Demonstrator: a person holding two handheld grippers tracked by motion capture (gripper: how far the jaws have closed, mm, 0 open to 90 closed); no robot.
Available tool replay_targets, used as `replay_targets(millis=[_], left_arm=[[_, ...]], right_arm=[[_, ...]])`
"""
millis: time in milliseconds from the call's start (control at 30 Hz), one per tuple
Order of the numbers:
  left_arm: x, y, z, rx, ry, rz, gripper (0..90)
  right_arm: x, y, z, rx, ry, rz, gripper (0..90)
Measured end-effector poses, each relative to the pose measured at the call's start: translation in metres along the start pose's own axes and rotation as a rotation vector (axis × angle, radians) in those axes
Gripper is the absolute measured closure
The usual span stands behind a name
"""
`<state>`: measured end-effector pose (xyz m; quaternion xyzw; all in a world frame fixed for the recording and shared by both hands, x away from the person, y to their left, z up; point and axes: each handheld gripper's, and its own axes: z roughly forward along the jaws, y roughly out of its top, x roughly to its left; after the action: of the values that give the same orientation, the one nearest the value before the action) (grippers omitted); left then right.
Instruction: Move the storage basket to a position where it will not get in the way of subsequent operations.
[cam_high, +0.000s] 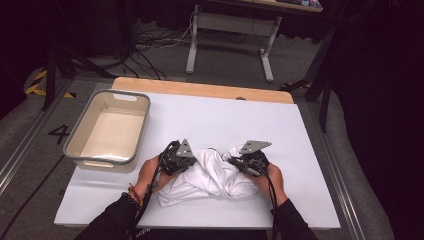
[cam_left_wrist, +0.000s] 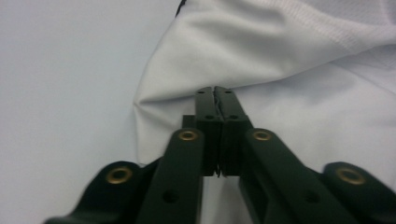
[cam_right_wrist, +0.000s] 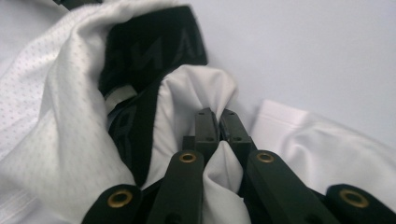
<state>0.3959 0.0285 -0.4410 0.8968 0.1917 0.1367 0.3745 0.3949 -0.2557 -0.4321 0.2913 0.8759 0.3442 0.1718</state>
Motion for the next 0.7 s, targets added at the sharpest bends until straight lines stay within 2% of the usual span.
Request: replay_targets(millis=[100, 267, 367, 400, 467, 600, 633, 700], left_arm=[[-0.001, 0.002, -0.008, -0.04, 0.043, 0.017, 89.7], [0.0, 0.005, -0.019, -0.092, 0.063, 0.013, 89.8], [0.0, 0.005, -0.018, -0.103, 0.083, 0.007, 89.5], [0.001, 0.006, -0.016, -0.093, 0.087, -0.003, 85.4], [0.003, 0.006, -0.01, -0.069, 0.078, -0.022, 70.5], [0.009, 0.007, 0.006, -0.032, 0.071, -0.079, 53.3], [0.01, 0.006, 0.009, -0.016, 0.078, -0.09, 50.3], [0.015, 0.005, 0.015, 0.005, 0.035, -0.12, 48.8]], right_arm=[[-0.004, -0.002, -0.017, -0.081, -0.054, 0.015, 87.8], [-0.017, -0.008, -0.049, -0.215, -0.144, 0.052, 87.8], [-0.024, -0.012, -0.068, -0.276, -0.169, 0.081, 87.8], [-0.025, -0.013, -0.072, -0.285, -0.176, 0.088, 87.8], [-0.026, -0.017, -0.079, -0.283, -0.2, 0.093, 87.8], [-0.025, -0.028, -0.086, -0.258, -0.198, 0.104, 87.7], [-0.024, -0.031, -0.087, -0.239, -0.199, 0.101, 87.7], [-0.022, -0.039, -0.09, -0.231, -0.203, 0.106, 87.7]])
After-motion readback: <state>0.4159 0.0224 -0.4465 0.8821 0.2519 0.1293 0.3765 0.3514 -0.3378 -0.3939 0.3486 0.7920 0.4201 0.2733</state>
